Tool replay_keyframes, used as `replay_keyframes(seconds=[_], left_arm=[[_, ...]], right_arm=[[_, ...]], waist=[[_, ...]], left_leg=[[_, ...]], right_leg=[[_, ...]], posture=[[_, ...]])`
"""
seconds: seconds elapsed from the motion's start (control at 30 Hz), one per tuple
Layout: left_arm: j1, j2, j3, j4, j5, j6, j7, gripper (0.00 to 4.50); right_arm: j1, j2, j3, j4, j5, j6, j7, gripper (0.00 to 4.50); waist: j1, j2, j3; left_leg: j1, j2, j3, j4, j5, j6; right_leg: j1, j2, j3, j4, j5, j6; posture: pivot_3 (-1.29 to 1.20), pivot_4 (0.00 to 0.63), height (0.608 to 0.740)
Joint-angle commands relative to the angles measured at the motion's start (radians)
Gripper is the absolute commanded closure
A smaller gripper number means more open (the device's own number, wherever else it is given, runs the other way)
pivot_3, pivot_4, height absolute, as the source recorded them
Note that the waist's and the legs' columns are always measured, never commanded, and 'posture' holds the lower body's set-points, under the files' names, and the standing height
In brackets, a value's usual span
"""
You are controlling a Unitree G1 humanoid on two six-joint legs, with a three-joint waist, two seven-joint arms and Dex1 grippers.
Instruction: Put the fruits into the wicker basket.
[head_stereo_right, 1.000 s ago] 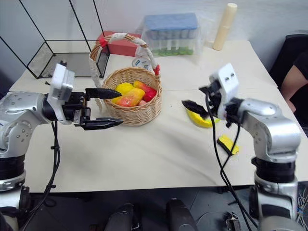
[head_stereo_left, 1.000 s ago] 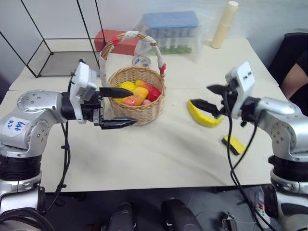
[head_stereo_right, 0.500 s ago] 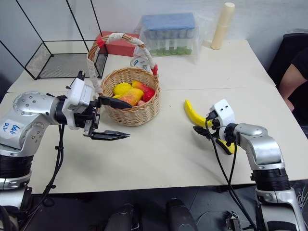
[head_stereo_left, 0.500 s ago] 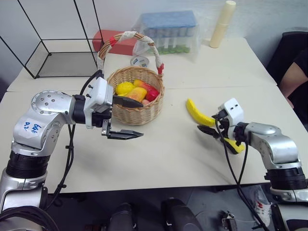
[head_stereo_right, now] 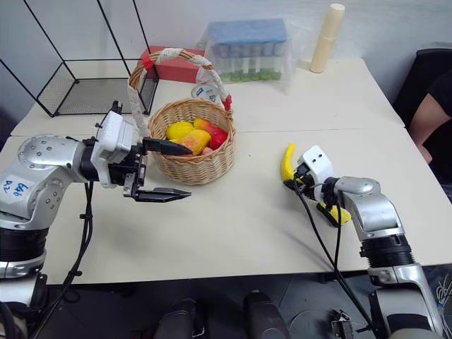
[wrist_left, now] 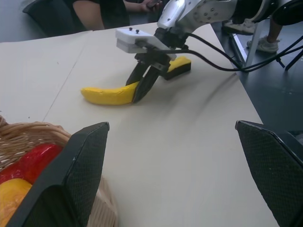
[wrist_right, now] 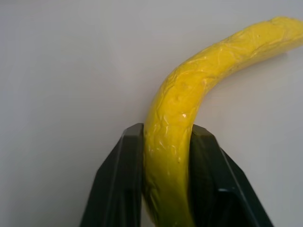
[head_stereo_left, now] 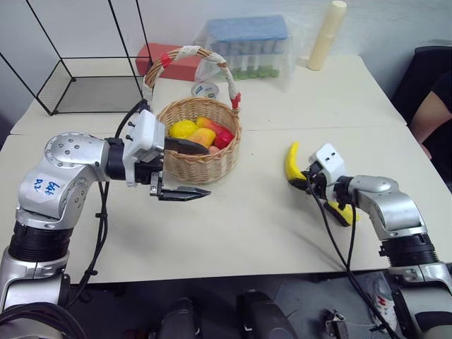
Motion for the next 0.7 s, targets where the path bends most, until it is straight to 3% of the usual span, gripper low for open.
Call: replay_keyframes(seconds=[0.03,0.13,0.27,0.43,0.63,0.7], left_arm=[[0.009,-0.008,0.066,0.005,-0.036,0.027,0.04,0.0],[0.033,-0.012,0.123,0.007,-0.071,0.061,0.076,0.0],[0.049,0.008,0.149,-0.006,-0.083,0.078,0.084,0.0],[0.059,0.012,0.166,-0.024,-0.09,0.087,0.105,0.0],[0.073,0.002,0.166,-0.048,-0.091,0.084,0.126,0.0],[0.078,-0.003,0.167,-0.055,-0.093,0.084,0.135,0.0]], right_arm=[[-0.018,0.017,-0.062,-0.208,0.145,0.072,0.059,3.78],[-0.093,0.075,-0.058,-0.35,0.258,0.139,0.067,3.78],[-0.242,0.168,-0.006,-0.335,0.276,0.182,0.028,3.78],[-0.427,0.268,0.099,-0.123,0.191,0.136,0.019,3.78],[-0.546,0.36,0.183,0.164,0.064,0.023,0.005,3.78],[-0.583,0.395,0.18,0.239,0.034,-0.003,-0.024,3.06]], waist=[[-0.002,0.0,0.0],[-0.009,0.001,0.0],[-0.003,0.001,0.0],[0.001,0.001,0.0],[-0.004,0.0,0.0],[-0.007,0.0,0.0]], left_leg=[[0.0,0.0,0.0,0.0,0.0,0.0],[0.0,0.001,0.0,0.0,0.0,-0.001],[0.0,0.001,-0.002,0.001,0.0,-0.001],[0.0,0.0,-0.003,0.002,0.0,0.0],[-0.001,-0.001,-0.002,0.002,-0.001,0.001],[-0.001,-0.001,-0.002,0.002,-0.001,0.001]], right_leg=[[0.0,0.0,0.0,0.0,0.0,0.0],[0.0,0.001,0.0,0.002,0.0,0.0],[-0.001,0.001,-0.001,0.003,0.0,0.0],[-0.001,-0.001,-0.002,0.004,0.0,0.0],[-0.001,-0.002,-0.002,0.003,0.0,0.0],[-0.002,-0.002,-0.002,0.004,0.0,0.0]], posture=[[0.0,0.15,0.74],[0.0,0.15,0.74],[0.0,0.15,0.74],[0.0,0.15,0.74],[0.0,0.15,0.74],[0.0,0.15,0.74]])
